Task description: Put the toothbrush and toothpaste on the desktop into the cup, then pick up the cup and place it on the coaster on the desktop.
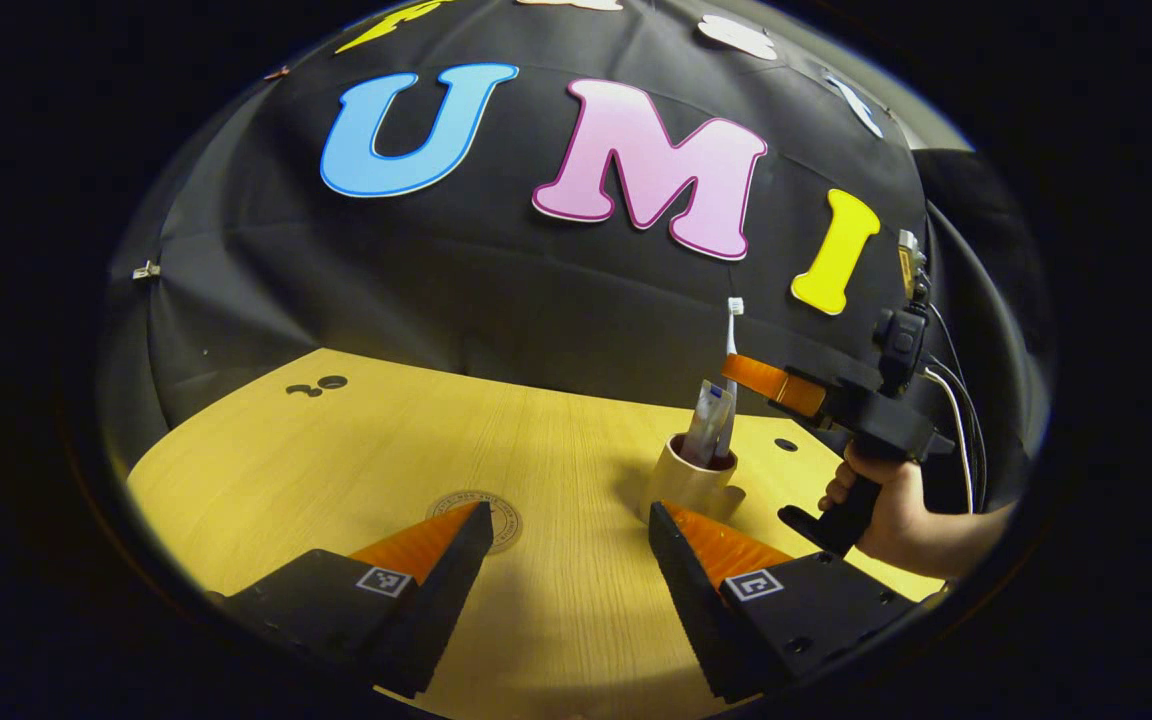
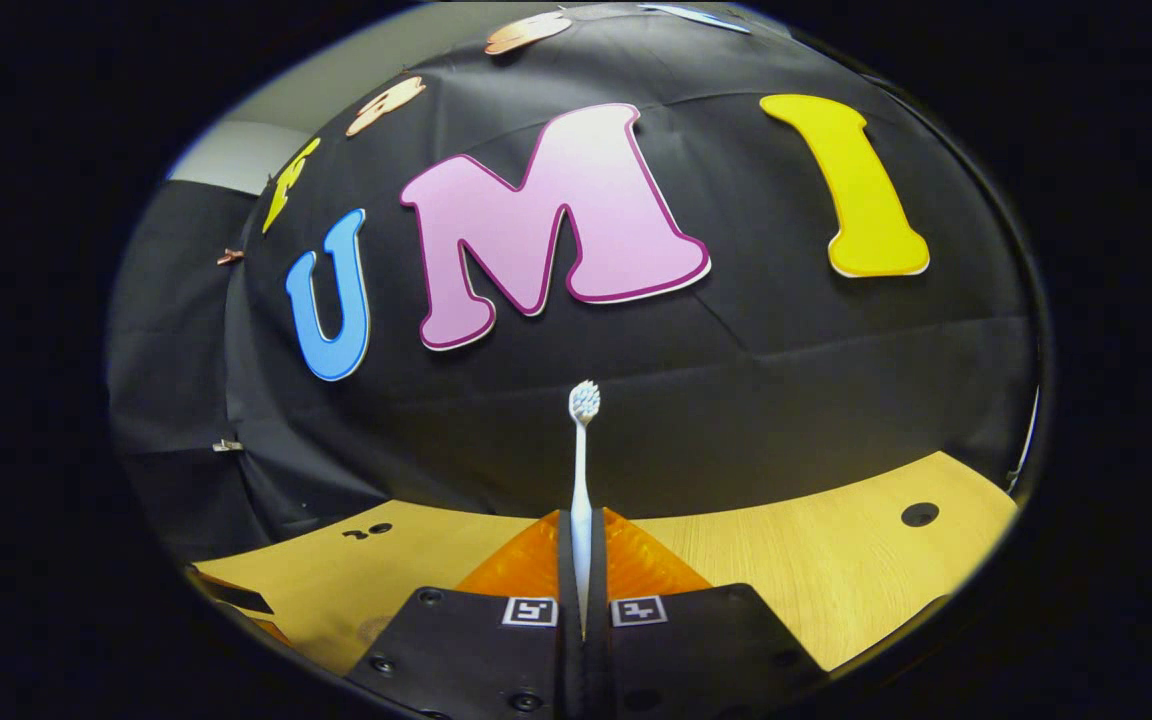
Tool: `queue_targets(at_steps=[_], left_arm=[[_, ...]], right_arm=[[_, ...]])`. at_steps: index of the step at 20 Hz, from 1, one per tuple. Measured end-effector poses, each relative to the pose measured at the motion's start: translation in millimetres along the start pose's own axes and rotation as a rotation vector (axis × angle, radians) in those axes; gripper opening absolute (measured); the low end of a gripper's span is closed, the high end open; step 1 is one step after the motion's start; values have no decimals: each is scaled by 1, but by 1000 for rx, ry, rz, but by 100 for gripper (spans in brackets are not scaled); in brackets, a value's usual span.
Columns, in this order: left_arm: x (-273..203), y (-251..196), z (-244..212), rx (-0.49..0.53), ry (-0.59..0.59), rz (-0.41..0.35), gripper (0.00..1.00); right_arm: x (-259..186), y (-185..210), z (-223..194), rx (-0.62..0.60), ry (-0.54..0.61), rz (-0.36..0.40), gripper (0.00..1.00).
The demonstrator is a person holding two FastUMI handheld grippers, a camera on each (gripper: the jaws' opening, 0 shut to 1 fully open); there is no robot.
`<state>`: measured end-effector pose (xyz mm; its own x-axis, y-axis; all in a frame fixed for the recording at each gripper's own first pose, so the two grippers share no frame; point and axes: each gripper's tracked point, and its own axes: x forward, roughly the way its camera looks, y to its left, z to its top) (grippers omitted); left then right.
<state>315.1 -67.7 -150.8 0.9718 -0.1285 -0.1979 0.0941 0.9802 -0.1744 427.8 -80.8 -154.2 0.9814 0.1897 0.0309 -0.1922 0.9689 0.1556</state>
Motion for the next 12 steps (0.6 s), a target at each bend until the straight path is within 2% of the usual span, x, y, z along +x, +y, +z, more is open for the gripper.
queue_targets(at_steps=[4,7,8,9,10,12], left_arm=[[2,0,-9,-5,8,-7,98],[1,-3,-15,3,13,-13,98],[0,-4,-16,6,11,-17,98],[-2,-6,-17,9,12,-19,98],[-3,-7,-20,8,13,-22,98],[-7,-8,-23,6,17,-23,98]], right_arm=[[-8,4,-19,-55,9,5,5],[-15,-1,-29,-27,22,-22,11],[-18,2,-32,-18,27,-15,23],[-24,0,-34,-23,32,-22,22],[-29,0,-35,-33,33,-26,32],[-38,6,-31,-55,32,-14,66]])
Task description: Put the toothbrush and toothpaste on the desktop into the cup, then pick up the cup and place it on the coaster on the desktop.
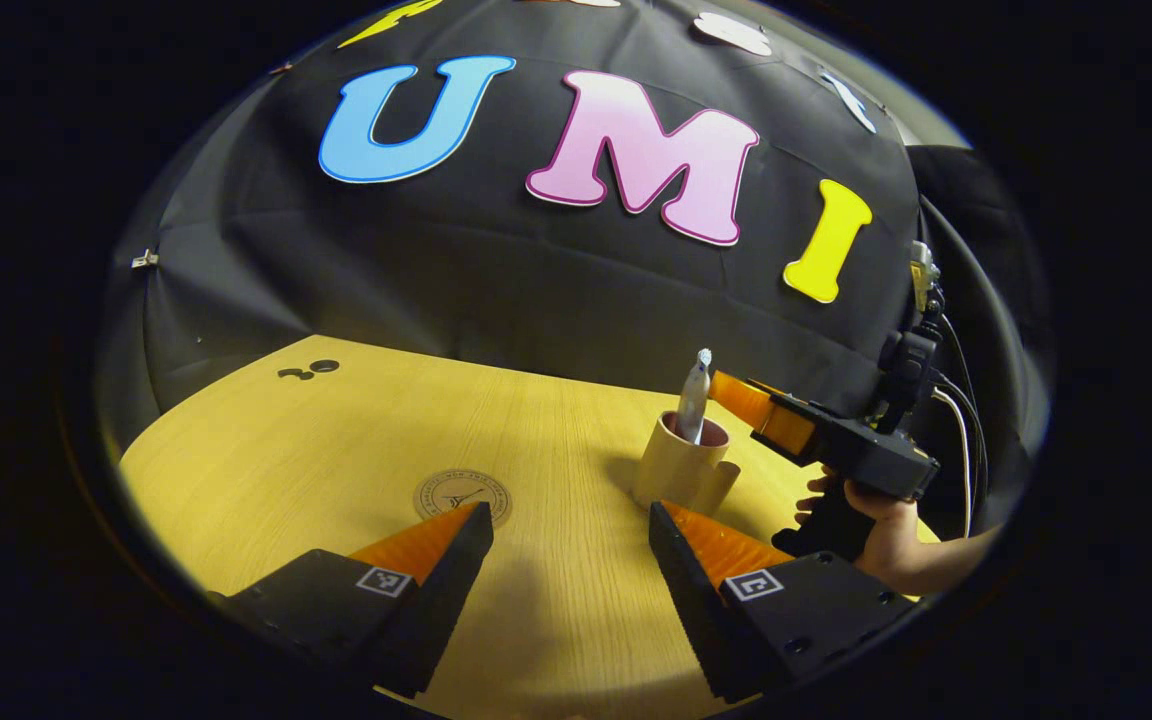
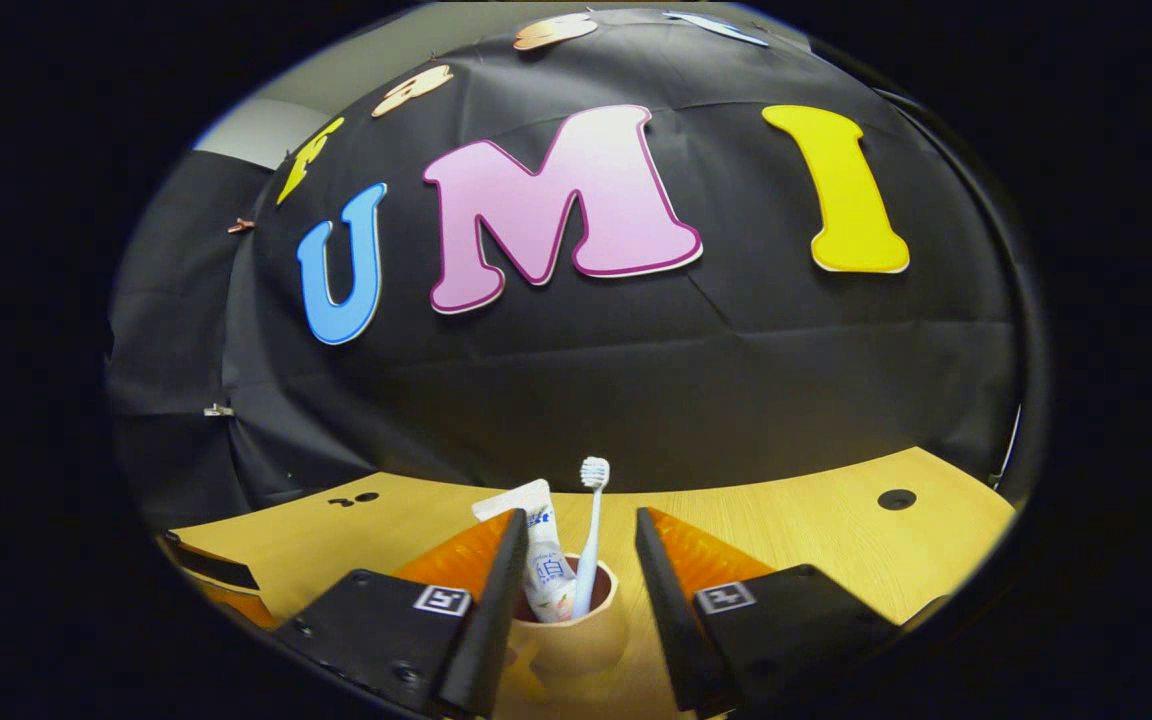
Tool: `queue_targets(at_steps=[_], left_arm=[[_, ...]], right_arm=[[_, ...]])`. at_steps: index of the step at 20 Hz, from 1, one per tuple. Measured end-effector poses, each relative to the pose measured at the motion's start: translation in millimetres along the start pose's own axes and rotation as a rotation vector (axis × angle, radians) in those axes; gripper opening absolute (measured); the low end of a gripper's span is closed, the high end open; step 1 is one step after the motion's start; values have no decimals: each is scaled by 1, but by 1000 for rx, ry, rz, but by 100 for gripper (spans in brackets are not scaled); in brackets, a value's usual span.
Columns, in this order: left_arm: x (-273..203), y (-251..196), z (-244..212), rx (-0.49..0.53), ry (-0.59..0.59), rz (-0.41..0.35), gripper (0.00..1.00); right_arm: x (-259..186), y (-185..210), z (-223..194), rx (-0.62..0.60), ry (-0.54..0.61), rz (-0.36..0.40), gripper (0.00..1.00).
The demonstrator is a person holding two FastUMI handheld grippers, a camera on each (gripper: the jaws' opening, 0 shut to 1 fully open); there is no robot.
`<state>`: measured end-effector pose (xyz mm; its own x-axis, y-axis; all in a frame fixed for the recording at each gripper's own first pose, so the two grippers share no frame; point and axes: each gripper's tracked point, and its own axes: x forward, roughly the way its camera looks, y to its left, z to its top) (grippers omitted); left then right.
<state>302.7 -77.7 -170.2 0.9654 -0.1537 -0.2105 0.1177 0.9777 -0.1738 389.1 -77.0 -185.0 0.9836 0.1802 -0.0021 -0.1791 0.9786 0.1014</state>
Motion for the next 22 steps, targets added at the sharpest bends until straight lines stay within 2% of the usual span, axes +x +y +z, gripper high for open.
queue_targets(at_steps=[2,4,12,17,19,22], left_arm=[[-6,1,-3,-10,5,6,98],[-14,2,-3,-31,5,13,98],[-51,14,7,-37,-2,61,98],[-80,29,21,-48,-15,101,98],[-93,39,27,-43,-26,130,98],[-111,53,33,-34,-32,163,98]], right_arm=[[-12,4,8,-16,4,5,85],[-20,10,15,7,32,7,99],[-39,20,16,37,253,-29,97],[-45,26,9,130,408,-43,98],[-45,31,0,177,494,-34,98],[-47,33,-21,231,639,-60,98]])
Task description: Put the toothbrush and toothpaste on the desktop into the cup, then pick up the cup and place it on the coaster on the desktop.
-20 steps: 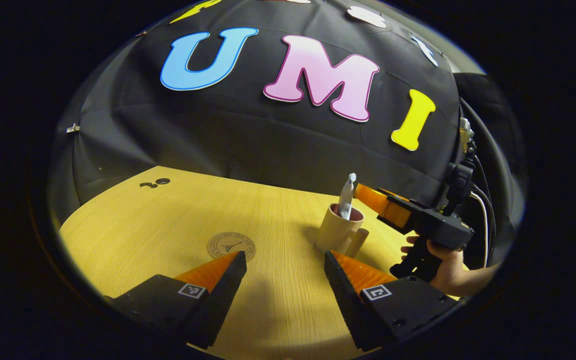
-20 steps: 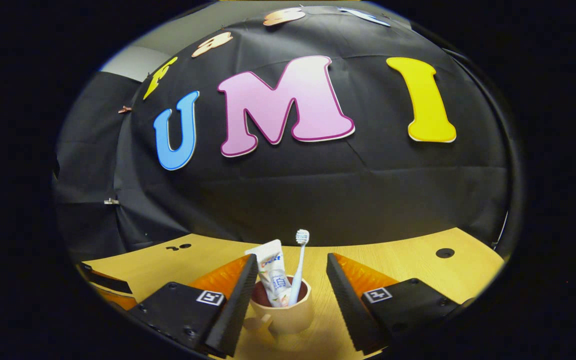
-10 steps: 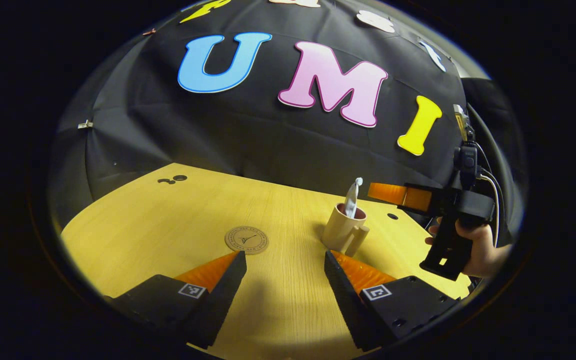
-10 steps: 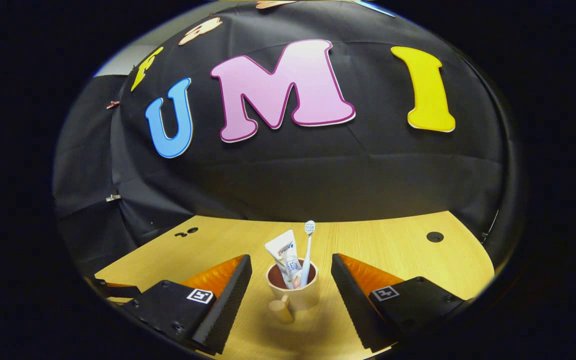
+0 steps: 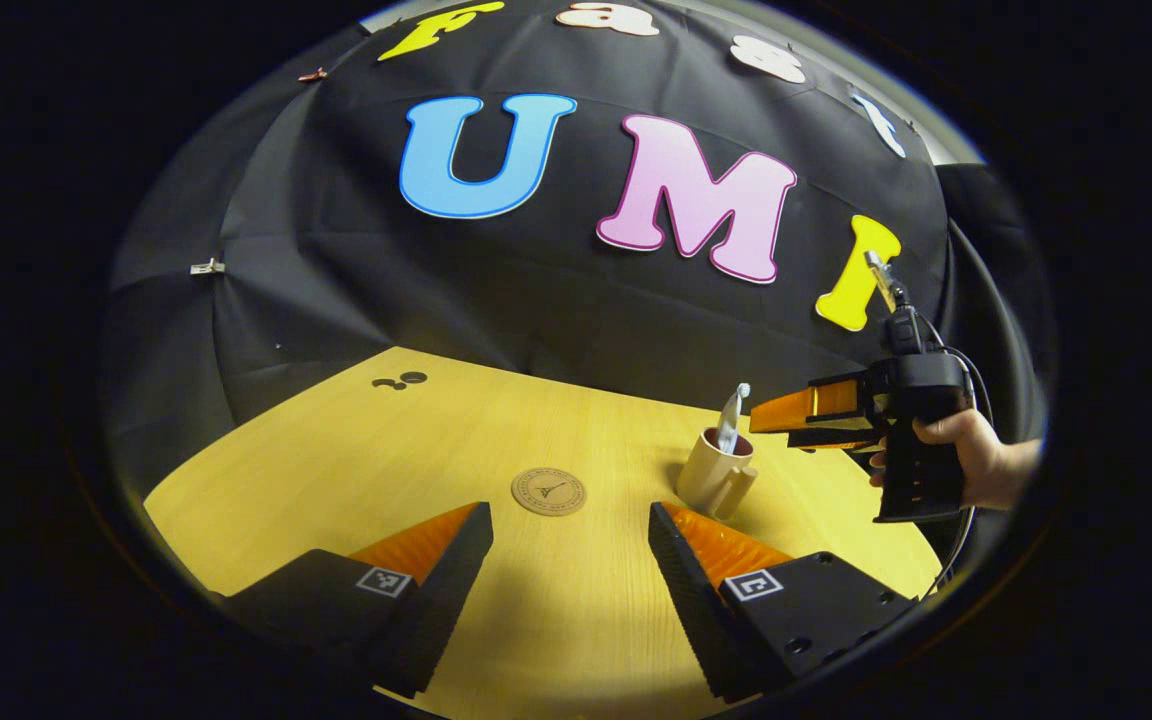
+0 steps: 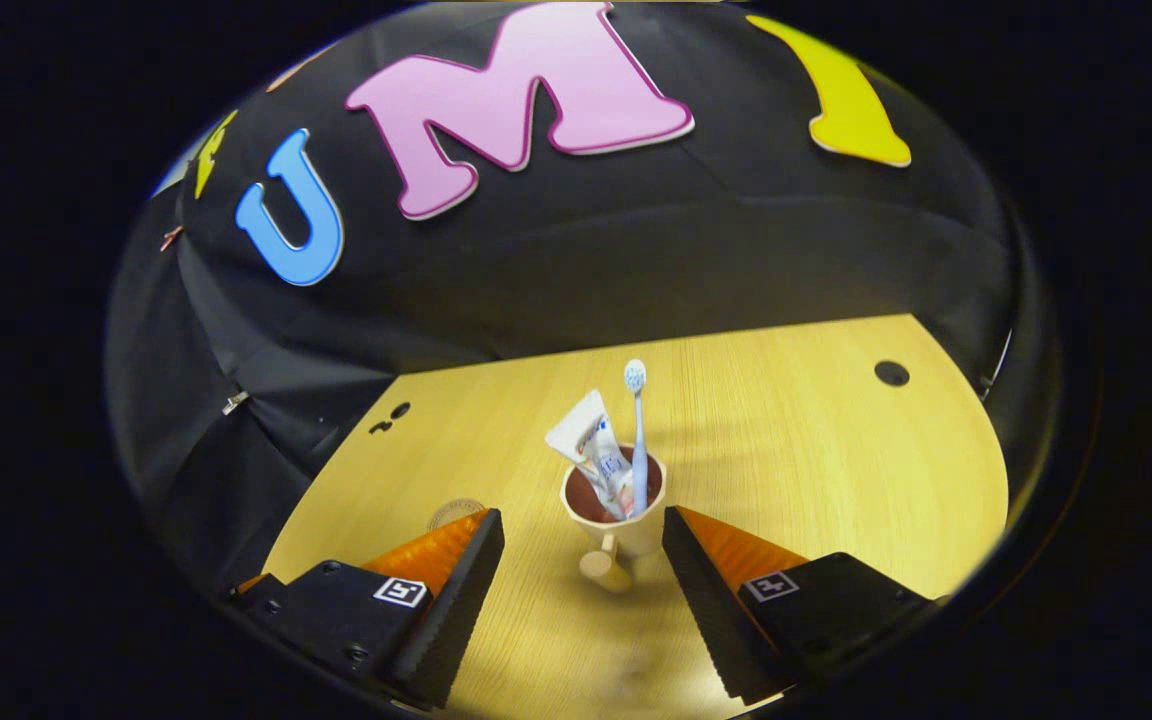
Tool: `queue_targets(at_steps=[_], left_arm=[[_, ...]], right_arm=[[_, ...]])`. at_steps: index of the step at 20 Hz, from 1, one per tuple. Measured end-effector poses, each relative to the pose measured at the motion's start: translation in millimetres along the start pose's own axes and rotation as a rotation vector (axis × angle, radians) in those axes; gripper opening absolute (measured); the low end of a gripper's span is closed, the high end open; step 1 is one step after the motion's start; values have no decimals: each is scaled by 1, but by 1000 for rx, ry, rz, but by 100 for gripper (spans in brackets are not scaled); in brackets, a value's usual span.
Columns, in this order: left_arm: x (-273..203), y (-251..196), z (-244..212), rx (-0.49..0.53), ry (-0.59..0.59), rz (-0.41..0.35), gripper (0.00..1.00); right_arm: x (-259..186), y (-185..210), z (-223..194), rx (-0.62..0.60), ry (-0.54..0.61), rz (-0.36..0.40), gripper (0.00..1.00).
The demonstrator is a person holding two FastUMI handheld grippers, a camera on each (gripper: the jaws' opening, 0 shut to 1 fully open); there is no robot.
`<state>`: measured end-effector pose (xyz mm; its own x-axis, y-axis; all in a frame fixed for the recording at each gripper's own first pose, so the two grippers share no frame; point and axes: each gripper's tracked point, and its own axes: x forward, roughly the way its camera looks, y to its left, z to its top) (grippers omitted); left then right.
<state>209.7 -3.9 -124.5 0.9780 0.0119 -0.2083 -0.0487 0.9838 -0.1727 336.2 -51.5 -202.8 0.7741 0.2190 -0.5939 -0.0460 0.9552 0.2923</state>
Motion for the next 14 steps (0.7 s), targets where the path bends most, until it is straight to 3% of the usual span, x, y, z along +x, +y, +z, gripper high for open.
queue_targets(at_steps=[8,14], left_arm=[[-40,52,6,-44,3,116,98],[-62,82,-6,-44,39,194,98]], right_arm=[[34,-3,-42,80,287,-56,98],[64,-16,-62,60,415,-118,98]])
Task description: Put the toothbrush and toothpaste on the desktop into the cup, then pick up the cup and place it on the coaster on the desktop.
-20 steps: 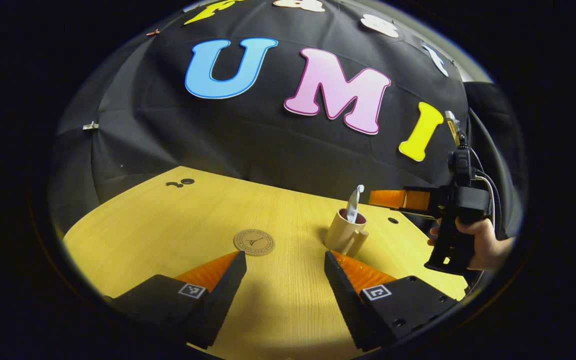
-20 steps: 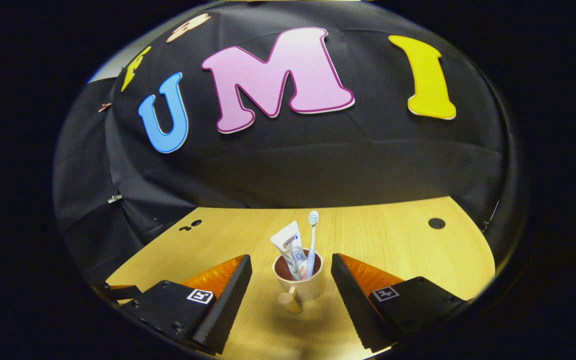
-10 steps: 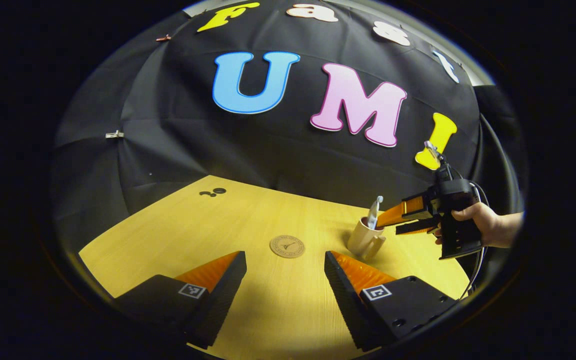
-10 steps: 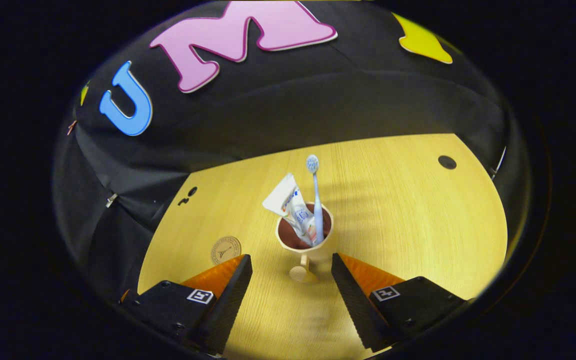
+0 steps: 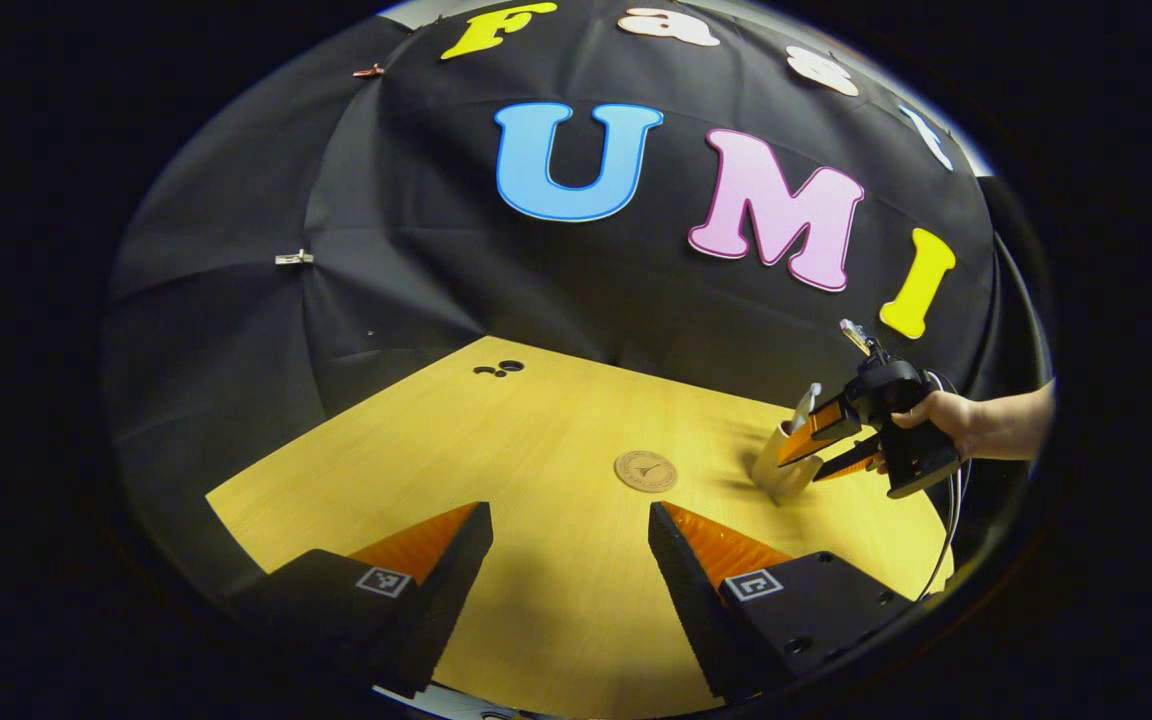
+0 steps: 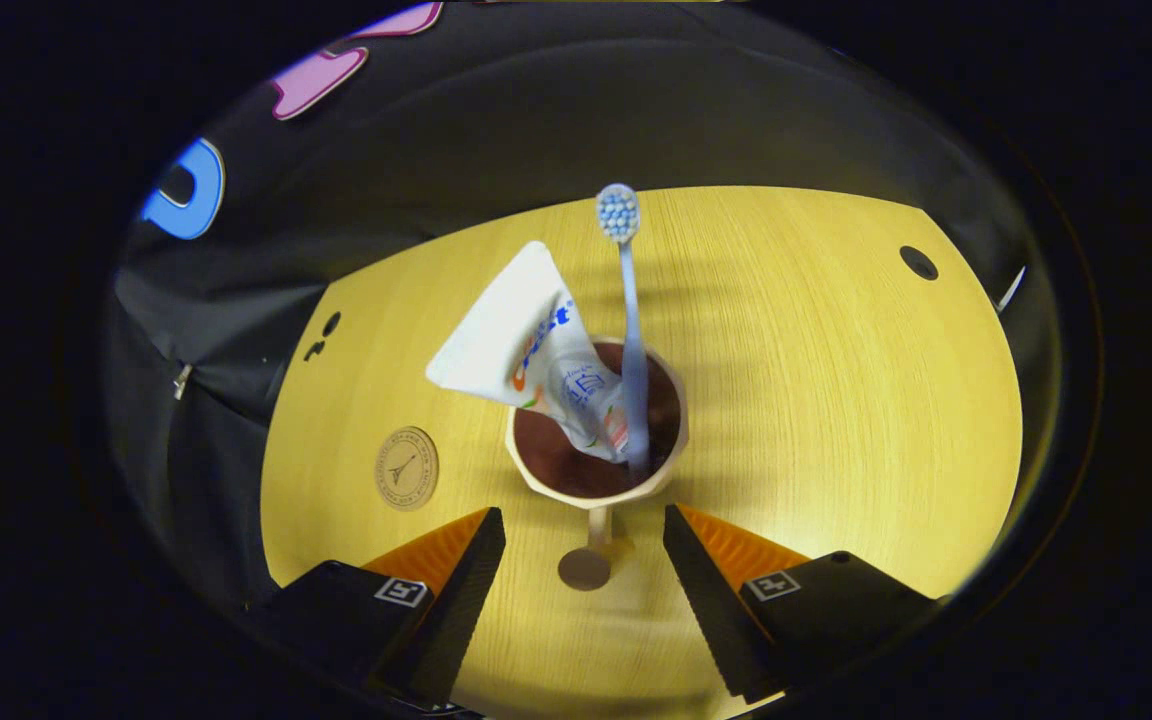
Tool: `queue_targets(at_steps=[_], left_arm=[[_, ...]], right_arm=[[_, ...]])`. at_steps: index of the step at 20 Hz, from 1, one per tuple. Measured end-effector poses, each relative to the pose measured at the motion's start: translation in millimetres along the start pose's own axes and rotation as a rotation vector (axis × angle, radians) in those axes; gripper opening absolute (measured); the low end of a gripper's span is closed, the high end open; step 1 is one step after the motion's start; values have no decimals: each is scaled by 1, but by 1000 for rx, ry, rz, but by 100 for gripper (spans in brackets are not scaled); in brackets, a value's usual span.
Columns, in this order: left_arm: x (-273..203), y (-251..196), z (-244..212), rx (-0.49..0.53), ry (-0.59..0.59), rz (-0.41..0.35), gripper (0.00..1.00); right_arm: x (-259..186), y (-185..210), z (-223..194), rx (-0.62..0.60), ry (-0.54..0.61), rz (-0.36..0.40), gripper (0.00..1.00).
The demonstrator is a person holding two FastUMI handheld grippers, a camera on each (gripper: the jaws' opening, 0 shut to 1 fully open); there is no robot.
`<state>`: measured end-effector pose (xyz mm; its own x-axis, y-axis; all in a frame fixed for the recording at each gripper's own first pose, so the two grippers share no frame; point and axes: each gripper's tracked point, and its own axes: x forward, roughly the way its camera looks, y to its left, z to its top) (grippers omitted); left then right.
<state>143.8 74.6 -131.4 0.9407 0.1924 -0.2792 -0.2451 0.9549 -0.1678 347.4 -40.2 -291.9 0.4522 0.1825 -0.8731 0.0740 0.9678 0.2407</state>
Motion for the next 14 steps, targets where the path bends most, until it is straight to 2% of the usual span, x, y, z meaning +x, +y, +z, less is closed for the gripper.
queue_targets(at_steps=[5,9,11,13,14], left_arm=[[-7,10,-7,-16,30,23,98],[-5,5,-8,-13,49,-1,98],[-5,1,-6,2,49,-19,98],[-4,-3,-5,17,50,-36,98],[-4,-5,-5,23,56,-44,98]], right_arm=[[19,3,0,-15,73,-41,96],[27,-2,-5,-31,134,-68,94],[29,-2,-7,-13,150,-70,88],[31,-1,-8,-8,160,-77,72],[31,1,-10,-6,168,-71,67]])
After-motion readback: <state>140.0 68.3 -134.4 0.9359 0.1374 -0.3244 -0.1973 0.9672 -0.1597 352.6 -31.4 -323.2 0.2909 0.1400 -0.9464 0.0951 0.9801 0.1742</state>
